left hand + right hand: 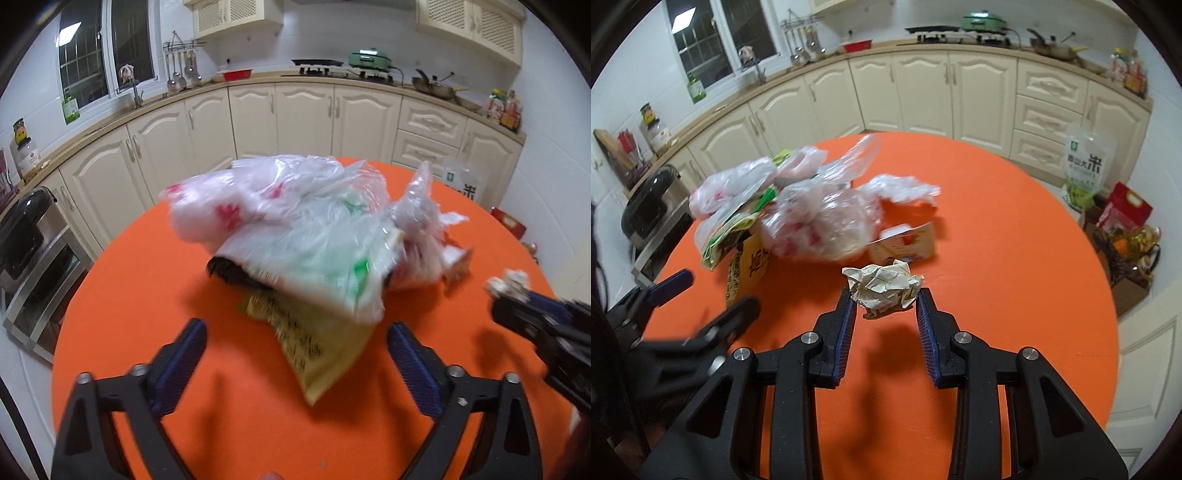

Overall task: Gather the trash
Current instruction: 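Grasp the yellow wrapper with the left tool while the right tool grasps the paper ball, then carry wrapper and paper ball to the blue bucket and release both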

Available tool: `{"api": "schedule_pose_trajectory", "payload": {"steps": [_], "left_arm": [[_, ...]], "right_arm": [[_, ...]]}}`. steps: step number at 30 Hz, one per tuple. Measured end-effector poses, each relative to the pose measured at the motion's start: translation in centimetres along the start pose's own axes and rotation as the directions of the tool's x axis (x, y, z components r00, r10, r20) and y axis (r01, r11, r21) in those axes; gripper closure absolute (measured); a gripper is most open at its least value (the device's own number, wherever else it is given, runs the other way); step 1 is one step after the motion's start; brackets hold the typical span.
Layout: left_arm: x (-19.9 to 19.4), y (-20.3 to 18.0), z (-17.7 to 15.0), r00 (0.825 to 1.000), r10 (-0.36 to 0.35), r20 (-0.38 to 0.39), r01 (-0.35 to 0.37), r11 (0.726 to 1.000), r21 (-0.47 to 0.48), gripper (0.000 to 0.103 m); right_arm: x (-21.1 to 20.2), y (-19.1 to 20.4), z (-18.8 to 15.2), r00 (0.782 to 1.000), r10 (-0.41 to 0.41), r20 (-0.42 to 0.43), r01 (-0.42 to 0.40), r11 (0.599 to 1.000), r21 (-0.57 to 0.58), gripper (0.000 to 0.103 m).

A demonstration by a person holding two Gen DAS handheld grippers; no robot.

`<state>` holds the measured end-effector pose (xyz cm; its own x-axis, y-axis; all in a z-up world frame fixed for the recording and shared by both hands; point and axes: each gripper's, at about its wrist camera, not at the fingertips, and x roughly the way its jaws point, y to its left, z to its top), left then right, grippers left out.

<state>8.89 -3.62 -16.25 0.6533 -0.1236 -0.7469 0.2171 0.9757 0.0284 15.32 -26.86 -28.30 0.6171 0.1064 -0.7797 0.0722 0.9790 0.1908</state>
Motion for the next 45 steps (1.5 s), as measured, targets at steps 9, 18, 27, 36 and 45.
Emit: {"api": "schedule_pose_trajectory", "payload": {"steps": [9,18,27,36,45], "left_arm": [[3.5,2.6,1.1,0.996,-0.088,-0.027,0.085,0.993,-0.083,0.08],[1.1,5.0,-1.2,0.992,-0.125,-0.008,0.123,0.988,-0.088,0.082],[-3.8,5.3,-4.2,0.982,-0.17,0.078,0.173,0.984,-0.033,0.082],[-10.2,3.8,-6.0,0.958,-0.191,0.211,0.188,0.982,0.035,0.082],[-15.1,-2.2,-8.1,0.917,-0.287,0.276,0.249,0.954,0.164,0.082]], "right_arm": [[-1.0,-0.7,-0.5,1.0,0.024,0.012,-0.025,0.999,0.025,0.072],[-2.7,-0.5,-2.0,0.999,0.048,0.024,-0.049,0.998,0.042,0.072],[-6.2,-0.3,-3.4,0.996,0.048,0.071,-0.052,0.998,0.045,0.072],[-10.9,-0.3,-4.0,0.986,0.056,0.159,-0.063,0.997,0.036,0.072],[-16.9,-3.9,-4.8,0.962,0.027,0.272,-0.051,0.995,0.081,0.072]]}}
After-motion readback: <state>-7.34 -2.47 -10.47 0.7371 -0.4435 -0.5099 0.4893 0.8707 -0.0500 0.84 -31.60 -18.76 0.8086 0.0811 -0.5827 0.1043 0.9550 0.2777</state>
